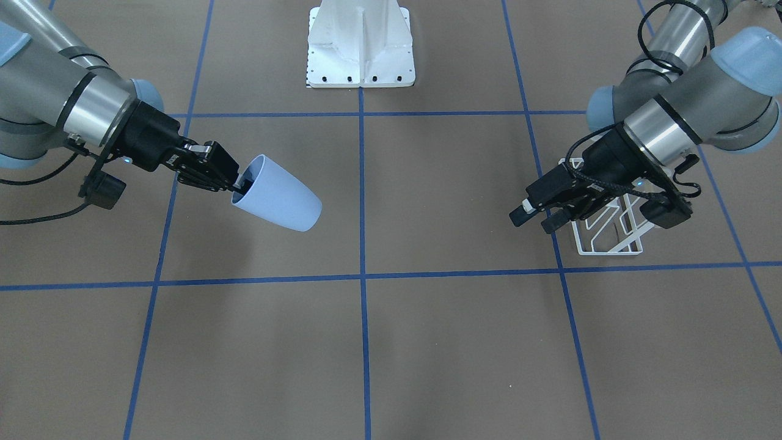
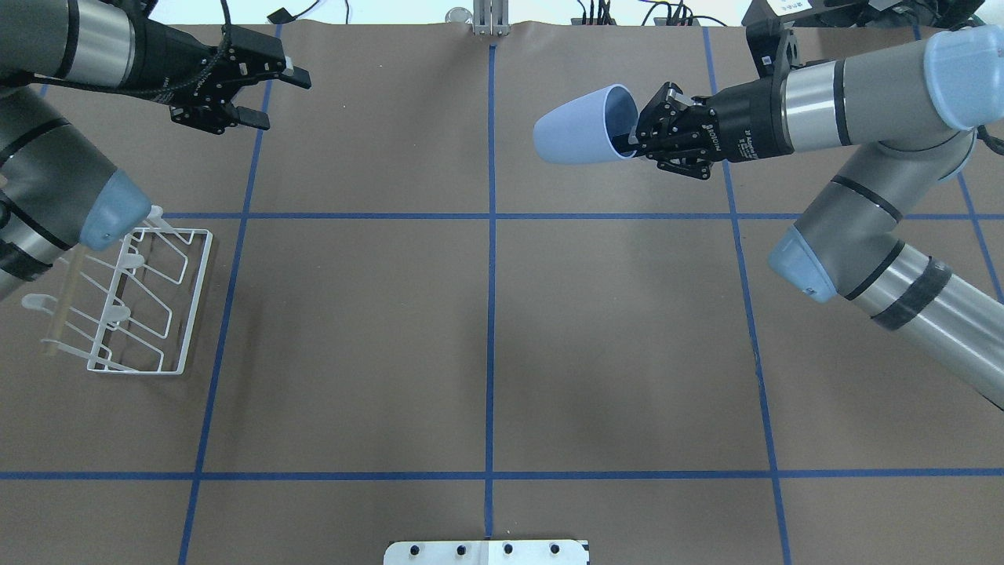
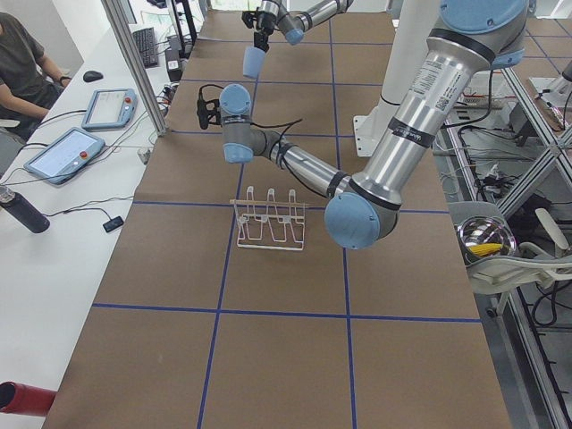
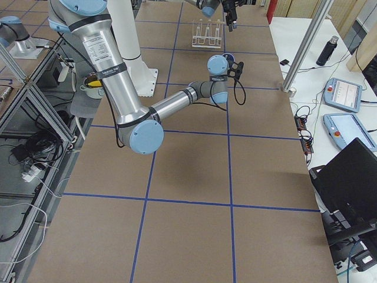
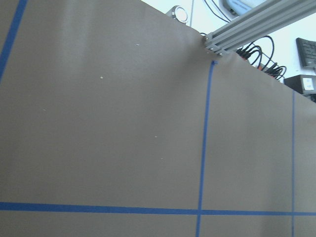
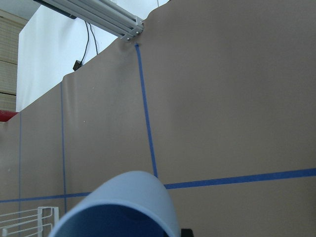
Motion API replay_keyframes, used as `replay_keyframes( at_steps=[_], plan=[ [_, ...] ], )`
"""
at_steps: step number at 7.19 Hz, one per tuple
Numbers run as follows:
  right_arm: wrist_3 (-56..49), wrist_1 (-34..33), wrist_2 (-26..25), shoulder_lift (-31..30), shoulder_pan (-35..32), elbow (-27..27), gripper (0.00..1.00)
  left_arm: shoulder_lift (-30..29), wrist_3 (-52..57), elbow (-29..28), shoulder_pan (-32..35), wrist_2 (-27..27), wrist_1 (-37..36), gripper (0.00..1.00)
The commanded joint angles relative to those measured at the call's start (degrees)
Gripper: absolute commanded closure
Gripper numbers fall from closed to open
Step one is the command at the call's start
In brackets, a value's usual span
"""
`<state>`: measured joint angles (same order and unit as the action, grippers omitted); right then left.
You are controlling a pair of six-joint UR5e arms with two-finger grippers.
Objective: Hang cup on cup holder
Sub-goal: 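Carry the cup toward the left gripper while the left arm approaches it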
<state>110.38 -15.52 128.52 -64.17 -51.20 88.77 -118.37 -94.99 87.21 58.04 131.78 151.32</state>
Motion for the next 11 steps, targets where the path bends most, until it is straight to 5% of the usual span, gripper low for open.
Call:
replay_keyframes(
  at_steps=[1, 6, 8, 11],
  plan=[
    [8.8, 10.6, -0.1, 1.8, 2.8, -3.7, 1.0, -1.0, -9.7, -0.4, -1.8, -0.1, 8.4, 0.02],
    [15.9, 26.2, -0.3, 4.8, 6.9, -6.0, 1.0, -1.2, -21.6, 0.5, -9.0, -6.4, 21.4, 0.02],
    [16.4, 34.0, -9.1, 6.0, 11.7, -8.8, 1.0, -3.3, -28.3, 1.7, -10.2, -6.4, 22.8, 0.02],
    [20.6, 38.8, -12.5, 6.0, 12.7, -8.8, 1.0, -3.9, -35.3, 1.7, -10.2, -6.6, 28.3, 0.02]
  ],
)
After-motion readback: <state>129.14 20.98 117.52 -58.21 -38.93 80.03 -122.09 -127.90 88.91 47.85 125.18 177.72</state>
